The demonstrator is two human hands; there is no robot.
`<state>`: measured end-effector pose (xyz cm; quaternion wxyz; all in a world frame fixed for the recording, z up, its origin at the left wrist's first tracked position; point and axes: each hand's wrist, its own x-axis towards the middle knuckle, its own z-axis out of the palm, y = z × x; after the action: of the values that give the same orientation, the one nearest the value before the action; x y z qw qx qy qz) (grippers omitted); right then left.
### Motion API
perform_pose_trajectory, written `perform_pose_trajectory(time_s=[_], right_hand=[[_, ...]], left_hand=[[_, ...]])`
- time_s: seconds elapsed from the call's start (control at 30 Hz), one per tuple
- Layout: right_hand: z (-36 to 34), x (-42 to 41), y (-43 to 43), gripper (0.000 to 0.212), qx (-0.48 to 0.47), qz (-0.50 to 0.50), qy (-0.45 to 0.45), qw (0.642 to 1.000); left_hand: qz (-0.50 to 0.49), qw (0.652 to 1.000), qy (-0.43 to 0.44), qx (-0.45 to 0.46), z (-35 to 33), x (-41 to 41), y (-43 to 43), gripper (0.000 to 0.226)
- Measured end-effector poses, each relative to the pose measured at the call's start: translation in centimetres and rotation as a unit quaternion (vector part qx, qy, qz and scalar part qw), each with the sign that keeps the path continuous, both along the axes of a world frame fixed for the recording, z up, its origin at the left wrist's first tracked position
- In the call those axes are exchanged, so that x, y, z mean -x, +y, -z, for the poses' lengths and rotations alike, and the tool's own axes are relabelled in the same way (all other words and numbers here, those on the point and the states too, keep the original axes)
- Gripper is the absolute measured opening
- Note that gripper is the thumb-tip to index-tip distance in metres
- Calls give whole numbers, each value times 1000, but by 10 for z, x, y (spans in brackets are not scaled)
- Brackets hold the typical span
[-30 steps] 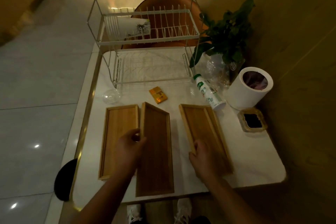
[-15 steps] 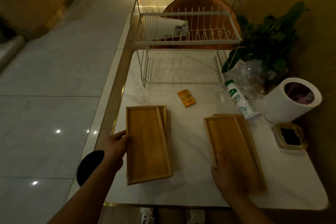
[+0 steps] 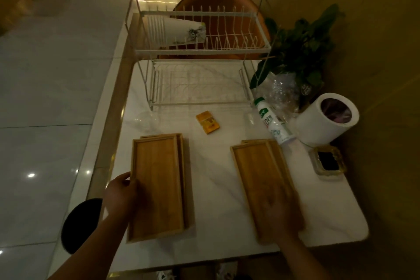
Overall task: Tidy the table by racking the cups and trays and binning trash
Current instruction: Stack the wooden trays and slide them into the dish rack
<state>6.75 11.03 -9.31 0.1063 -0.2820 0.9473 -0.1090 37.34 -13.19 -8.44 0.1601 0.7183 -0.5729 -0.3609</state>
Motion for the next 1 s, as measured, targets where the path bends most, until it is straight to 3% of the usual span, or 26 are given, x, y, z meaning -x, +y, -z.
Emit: perform_pose_trajectory(time_s=[0.07, 0.13, 0.2, 0.27, 0.33, 0.4, 0.43, 0.5, 0.7, 0.83, 1.0], right_hand=[[-4, 22, 14, 44, -13, 36, 39, 999], [-6, 40, 21, 53, -72, 77, -13, 994], [-5, 49, 21, 58, -112, 82, -51, 989], [-4, 50, 18, 58, -91, 82, -70, 990], [-4, 43, 14, 59, -58, 86, -83, 991], [-4, 32, 9, 60, -32, 84, -104, 991], [-4, 25, 7, 60, -22, 82, -117, 989], [-3, 15, 4, 59, 3, 80, -149, 986], [1, 6, -3, 40, 95, 125, -275, 948], [0, 8, -5, 30, 151, 152, -290, 933], [1, 10, -11, 34, 157, 167, -322, 919]], left_hand=[[-8, 1000, -6, -1, -9, 3, 4, 46], [-3, 999, -33, 37, -21, 8, 12, 55], [44, 988, -74, 130, -37, 21, 27, 51], [137, 975, -38, 168, -48, 47, 52, 40], [212, 972, 56, 82, -51, 85, 82, 39], [206, 966, 135, -80, -48, 127, 106, 52], [188, 957, 157, -156, -44, 145, 114, 61], [169, 946, 157, -226, -34, 167, 120, 72], [133, 963, 115, -204, -13, 164, 114, 47], [135, 967, 88, -199, -7, 162, 112, 44], [124, 968, 88, -201, -6, 164, 111, 43]])
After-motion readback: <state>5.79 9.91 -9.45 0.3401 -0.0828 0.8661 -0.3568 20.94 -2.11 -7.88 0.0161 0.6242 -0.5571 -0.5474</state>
